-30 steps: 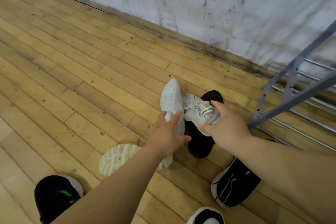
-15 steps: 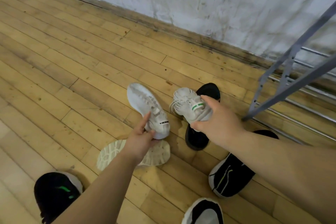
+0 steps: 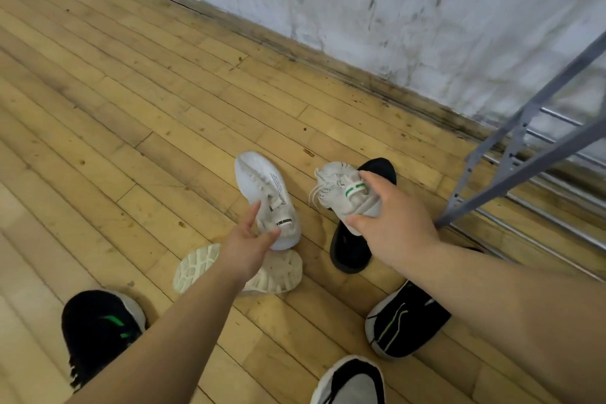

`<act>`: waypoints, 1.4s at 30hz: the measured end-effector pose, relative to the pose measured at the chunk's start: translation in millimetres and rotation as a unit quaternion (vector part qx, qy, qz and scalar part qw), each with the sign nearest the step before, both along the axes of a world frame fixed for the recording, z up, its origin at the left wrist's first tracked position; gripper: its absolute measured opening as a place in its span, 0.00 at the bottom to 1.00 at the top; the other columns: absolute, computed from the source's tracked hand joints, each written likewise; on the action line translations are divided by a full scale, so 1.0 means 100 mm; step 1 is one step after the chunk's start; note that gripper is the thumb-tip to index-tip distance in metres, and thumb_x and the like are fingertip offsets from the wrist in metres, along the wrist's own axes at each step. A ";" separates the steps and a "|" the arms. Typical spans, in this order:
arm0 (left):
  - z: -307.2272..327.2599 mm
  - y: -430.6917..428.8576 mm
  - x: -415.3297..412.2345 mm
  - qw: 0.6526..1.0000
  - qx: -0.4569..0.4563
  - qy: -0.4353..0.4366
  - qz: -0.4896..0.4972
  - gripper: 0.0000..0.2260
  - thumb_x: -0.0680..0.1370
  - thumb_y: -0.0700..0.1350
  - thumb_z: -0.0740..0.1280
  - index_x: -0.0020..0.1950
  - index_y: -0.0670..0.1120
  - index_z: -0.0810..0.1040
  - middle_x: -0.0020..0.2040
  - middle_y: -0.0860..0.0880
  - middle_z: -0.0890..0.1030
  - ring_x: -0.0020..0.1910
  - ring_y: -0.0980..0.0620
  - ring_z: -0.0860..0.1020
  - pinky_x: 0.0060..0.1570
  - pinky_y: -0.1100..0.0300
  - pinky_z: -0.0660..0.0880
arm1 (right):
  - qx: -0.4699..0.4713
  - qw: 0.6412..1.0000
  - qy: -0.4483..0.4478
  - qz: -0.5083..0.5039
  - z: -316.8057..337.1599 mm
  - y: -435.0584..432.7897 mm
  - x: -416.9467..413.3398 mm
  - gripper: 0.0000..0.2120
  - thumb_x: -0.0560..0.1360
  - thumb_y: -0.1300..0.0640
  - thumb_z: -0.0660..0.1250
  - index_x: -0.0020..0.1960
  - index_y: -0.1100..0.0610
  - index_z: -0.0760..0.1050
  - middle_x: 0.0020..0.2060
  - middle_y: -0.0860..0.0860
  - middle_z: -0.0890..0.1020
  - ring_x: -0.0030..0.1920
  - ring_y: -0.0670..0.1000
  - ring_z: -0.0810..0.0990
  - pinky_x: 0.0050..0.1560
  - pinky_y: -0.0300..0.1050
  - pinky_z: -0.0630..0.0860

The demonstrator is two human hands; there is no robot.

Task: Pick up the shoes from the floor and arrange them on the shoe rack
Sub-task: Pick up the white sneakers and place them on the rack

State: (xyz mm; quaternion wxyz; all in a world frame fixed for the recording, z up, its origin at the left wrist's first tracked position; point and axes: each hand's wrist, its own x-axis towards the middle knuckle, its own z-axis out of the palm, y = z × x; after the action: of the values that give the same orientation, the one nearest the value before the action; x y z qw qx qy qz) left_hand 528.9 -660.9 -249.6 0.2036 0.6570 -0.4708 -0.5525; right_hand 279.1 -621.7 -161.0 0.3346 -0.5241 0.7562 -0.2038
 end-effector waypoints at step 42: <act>0.30 3.31 2.48 0.968 0.147 -0.131 0.154 0.42 0.80 0.36 0.64 0.81 0.70 0.49 0.79 0.43 0.68 0.44 0.49 0.83 0.39 0.51 0.85 | 0.138 0.883 0.137 0.426 1.25 1.53 2.20 0.41 0.77 0.51 0.73 0.83 0.46 0.55 0.78 0.48 0.67 0.76 0.52 0.67 0.67 0.42 0.68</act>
State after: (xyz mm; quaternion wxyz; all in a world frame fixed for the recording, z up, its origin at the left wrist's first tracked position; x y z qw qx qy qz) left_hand 776.7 -329.8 -219.4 0.1238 0.8111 -0.2997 -0.4867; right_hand 498.9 -469.0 -36.3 0.3512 -0.7668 0.5190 0.1392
